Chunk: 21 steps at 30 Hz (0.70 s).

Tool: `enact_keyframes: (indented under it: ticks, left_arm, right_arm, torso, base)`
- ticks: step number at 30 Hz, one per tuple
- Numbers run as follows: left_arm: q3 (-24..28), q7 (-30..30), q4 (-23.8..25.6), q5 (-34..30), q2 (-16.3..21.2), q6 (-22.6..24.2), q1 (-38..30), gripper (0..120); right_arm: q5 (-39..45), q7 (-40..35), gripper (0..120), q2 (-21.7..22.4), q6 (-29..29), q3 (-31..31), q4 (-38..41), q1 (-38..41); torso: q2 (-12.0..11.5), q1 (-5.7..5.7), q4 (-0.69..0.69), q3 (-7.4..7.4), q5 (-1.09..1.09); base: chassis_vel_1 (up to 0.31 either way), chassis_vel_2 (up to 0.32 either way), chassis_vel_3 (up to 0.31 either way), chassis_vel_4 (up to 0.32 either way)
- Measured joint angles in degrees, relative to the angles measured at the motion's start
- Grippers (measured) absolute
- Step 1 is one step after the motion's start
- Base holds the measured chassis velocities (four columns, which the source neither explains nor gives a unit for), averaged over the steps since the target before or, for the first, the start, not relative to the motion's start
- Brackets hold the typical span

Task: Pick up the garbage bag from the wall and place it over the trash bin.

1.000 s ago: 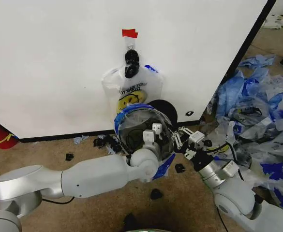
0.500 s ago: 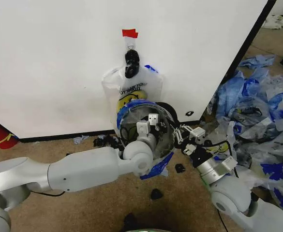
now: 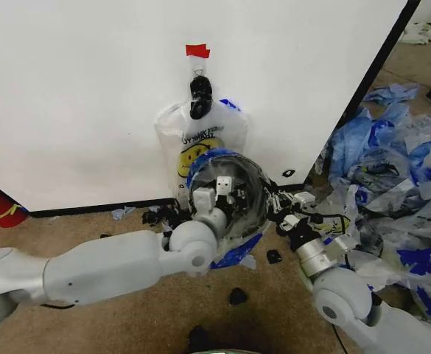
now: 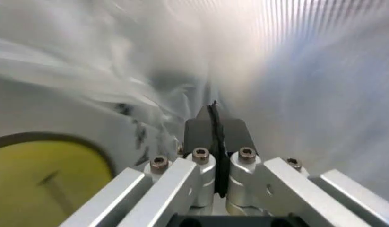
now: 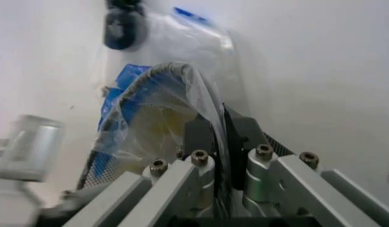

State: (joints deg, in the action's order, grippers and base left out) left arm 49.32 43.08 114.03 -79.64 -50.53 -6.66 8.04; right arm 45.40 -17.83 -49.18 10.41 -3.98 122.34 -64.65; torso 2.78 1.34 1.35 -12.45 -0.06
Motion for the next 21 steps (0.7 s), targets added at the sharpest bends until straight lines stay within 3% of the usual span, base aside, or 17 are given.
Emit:
enact_keyframes:
  ticks: [11,21]
  left_arm:
    - [-6.5,-6.7,4.9,-1.4,4.3,-3.2,5.1,0]
    - [-21.5,-12.0,12.7,-3.8,10.2,-4.1,14.5,0]
  right_arm:
    - [3.4,-3.5,0,-3.4,-0.5,0.1,-1.0,0.2]
    - [10.7,-6.8,0,-7.8,-0.7,-1.3,-2.4,1.2]
  torso:
    - [0.0,0.0,0.02,0.0,-0.01]
    - [0.0,0.0,0.02,0.0,0.01]
  base:
    - [0.0,0.0,0.0,0.0]
    - [0.0,0.0,0.0,0.0]
